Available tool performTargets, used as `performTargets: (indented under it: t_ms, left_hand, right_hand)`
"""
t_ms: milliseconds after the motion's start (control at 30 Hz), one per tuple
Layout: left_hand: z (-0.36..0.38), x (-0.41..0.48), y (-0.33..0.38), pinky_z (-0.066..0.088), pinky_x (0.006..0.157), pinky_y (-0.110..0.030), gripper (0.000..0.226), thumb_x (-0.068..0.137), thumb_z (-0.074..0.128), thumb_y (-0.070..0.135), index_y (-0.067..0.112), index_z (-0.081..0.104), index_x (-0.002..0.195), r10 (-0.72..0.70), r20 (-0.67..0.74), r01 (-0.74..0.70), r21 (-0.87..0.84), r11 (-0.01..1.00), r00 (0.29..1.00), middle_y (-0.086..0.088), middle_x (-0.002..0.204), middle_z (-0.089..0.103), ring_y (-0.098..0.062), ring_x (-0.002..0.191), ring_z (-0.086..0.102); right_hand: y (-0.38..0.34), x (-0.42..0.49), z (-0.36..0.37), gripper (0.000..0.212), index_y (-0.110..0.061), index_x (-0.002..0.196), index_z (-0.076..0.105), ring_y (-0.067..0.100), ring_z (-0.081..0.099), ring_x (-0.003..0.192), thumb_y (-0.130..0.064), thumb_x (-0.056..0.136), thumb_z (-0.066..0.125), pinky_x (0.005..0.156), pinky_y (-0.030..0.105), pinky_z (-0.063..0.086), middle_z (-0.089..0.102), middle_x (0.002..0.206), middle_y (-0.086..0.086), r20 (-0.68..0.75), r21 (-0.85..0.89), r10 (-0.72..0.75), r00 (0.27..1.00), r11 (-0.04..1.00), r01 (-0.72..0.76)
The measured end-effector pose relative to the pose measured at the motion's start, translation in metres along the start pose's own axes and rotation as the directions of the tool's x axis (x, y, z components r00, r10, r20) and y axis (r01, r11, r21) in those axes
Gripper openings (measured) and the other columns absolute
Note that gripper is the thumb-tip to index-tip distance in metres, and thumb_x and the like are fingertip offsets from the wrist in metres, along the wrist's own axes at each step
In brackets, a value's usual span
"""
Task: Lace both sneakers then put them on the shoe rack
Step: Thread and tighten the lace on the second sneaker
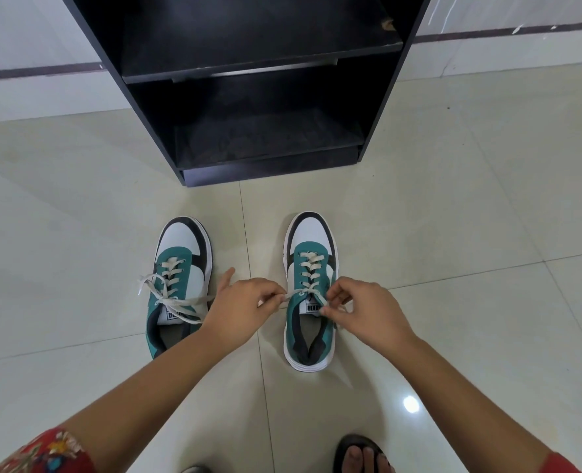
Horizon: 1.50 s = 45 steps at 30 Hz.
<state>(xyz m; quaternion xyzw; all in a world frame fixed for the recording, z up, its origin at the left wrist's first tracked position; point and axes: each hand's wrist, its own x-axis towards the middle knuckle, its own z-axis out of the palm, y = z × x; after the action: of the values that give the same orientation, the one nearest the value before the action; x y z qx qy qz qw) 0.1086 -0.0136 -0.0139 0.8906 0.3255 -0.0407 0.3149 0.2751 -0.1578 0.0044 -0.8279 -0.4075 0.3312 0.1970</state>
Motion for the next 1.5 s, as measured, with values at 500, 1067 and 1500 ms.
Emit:
performTargets:
  t_ms: [500, 1067, 1500]
  left_hand:
    - [0.0, 0.005, -0.012, 0.016, 0.113, -0.04, 0.022, 0.095, 0.046, 0.028, 0.028, 0.067, 0.091, 0.033, -0.061, -0.027, 0.105, 0.994, 0.998, 0.011, 0.09, 0.068, -0.009, 0.087, 0.061]
    - [-0.003, 0.004, -0.016, 0.003, 0.117, -0.043, 0.023, 0.098, 0.04, 0.029, 0.031, 0.059, 0.085, 0.001, 0.059, -0.001, 0.001, 1.0, 0.998, 0.012, 0.091, 0.065, -0.005, 0.092, 0.058]
    - [-0.032, 0.001, 0.033, 0.04, 0.055, -0.018, 0.03, 0.101, 0.027, 0.02, 0.011, 0.046, 0.08, -0.067, 0.059, 0.085, -0.869, 0.487, 0.996, -0.004, 0.09, 0.068, -0.012, 0.05, 0.043]
  right_hand:
    - [0.011, 0.005, -0.007, 0.011, -0.023, 0.078, 0.066, 0.015, 0.064, 0.08, -0.033, 0.084, 0.065, 0.075, 0.034, 0.049, 0.07, 0.08, -0.004, 0.069, 0.047, 0.097, 0.993, 0.994, -0.101]
    - [0.01, 0.005, -0.011, 0.016, -0.023, 0.079, 0.06, 0.018, 0.062, 0.079, -0.036, 0.089, 0.057, 0.071, 0.035, 0.047, 0.069, 0.083, -0.003, 0.149, -0.013, 0.116, 0.982, 0.993, -0.115]
    - [-0.02, 0.002, -0.029, 0.029, -0.017, 0.074, 0.056, 0.025, 0.062, 0.092, -0.024, 0.098, 0.041, 0.098, 0.049, 0.042, 0.07, 0.077, -0.005, 0.002, 0.764, 0.022, 1.0, 0.645, -0.016]
